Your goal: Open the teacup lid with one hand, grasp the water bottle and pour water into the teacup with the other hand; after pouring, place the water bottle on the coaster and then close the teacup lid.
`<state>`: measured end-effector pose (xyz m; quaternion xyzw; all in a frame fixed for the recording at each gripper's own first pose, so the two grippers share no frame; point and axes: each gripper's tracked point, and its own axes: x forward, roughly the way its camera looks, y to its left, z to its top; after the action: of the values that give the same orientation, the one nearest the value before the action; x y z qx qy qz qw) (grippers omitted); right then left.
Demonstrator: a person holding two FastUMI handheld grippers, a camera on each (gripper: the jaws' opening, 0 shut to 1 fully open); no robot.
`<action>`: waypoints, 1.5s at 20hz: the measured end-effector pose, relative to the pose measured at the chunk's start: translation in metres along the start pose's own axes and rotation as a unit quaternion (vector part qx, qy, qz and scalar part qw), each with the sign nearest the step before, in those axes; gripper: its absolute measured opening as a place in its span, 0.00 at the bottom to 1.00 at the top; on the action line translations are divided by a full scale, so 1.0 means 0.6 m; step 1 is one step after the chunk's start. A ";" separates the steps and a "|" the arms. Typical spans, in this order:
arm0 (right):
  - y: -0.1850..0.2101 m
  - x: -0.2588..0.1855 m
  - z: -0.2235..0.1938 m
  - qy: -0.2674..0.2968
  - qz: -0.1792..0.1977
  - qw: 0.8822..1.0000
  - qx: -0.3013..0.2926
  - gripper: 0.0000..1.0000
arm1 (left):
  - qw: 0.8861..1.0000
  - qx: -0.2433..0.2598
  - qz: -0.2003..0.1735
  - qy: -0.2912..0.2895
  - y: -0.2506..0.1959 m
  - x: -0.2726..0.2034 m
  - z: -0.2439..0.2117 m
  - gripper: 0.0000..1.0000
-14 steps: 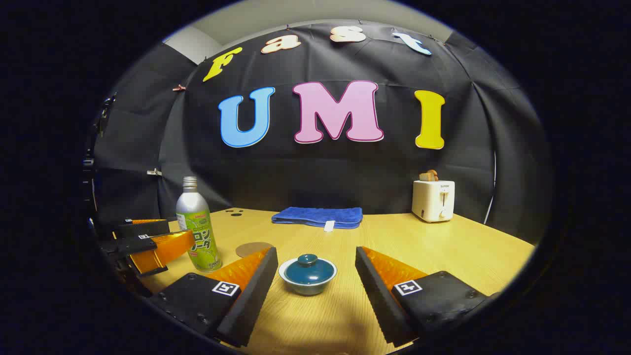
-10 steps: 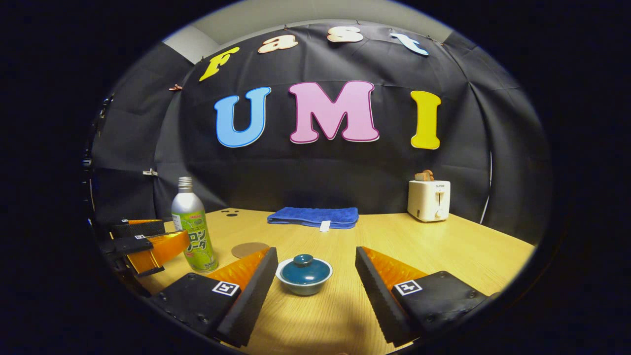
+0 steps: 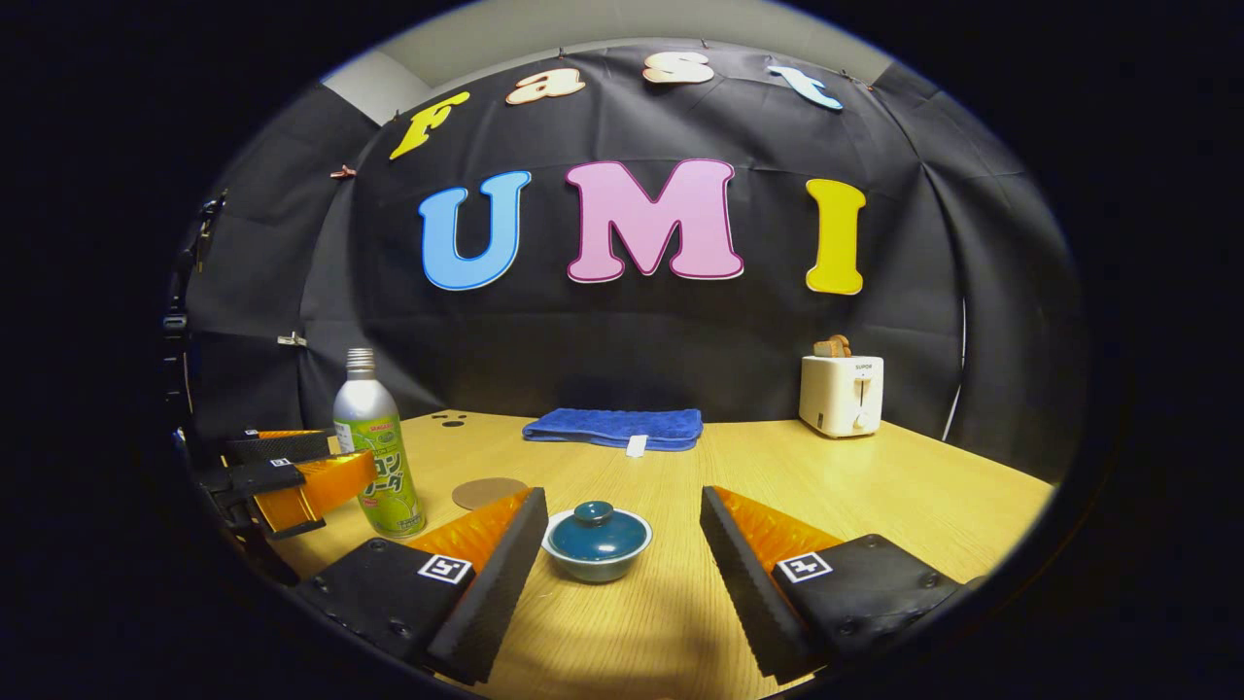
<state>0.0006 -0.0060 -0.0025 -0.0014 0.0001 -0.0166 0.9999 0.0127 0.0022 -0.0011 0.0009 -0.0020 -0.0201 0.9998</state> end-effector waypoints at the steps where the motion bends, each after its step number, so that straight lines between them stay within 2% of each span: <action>1: 0.000 0.000 0.001 -0.001 0.000 1.000 0.000 0.98 | 1.000 0.000 0.000 0.000 0.000 0.000 0.001 0.98; 5: 0.000 0.001 0.001 0.000 0.001 1.000 0.000 0.98 | 1.000 0.000 0.000 0.000 0.000 0.000 0.001 0.98; 10: 0.010 0.008 -0.002 0.006 0.019 1.000 -0.004 0.98 | 1.000 0.000 0.000 0.000 0.000 0.000 0.001 0.98; 13: 0.016 0.028 -0.016 0.028 0.026 0.999 -0.022 0.98 | 1.000 0.000 0.000 0.000 0.000 0.001 0.001 0.98; 17: 0.008 0.067 -0.028 0.051 0.018 0.996 -0.067 0.98 | 1.000 0.000 0.000 0.000 -0.001 0.001 0.001 0.98; 21: 0.017 0.100 -0.045 0.082 0.035 0.995 -0.053 0.96 | 1.000 0.000 0.000 0.000 0.001 0.001 0.001 0.98; 22: 0.016 0.106 -0.049 0.090 0.035 0.994 -0.051 0.94 | 1.000 0.000 0.000 0.000 -0.001 0.001 0.001 0.98; 23: 0.014 0.110 -0.049 0.092 0.033 0.994 -0.050 0.85 | 1.000 0.000 0.000 0.000 0.000 0.000 0.001 0.98; 25: 0.017 0.117 -0.054 0.100 0.039 0.993 -0.053 0.76 | 1.000 0.000 0.000 0.000 -0.001 0.000 0.001 0.98; 27: 0.024 0.117 -0.056 0.107 0.048 0.991 -0.061 0.71 | 1.000 0.000 0.000 0.000 0.000 0.001 0.001 0.98; 30: 0.037 0.118 -0.060 0.112 0.060 0.989 -0.080 0.58 | 1.000 0.000 0.000 0.000 0.000 0.000 0.001 0.98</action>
<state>0.0722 0.0134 -0.0385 -0.0798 0.1133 0.0433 0.9894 0.0125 0.0024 -0.0006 0.0007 -0.0024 -0.0202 0.9998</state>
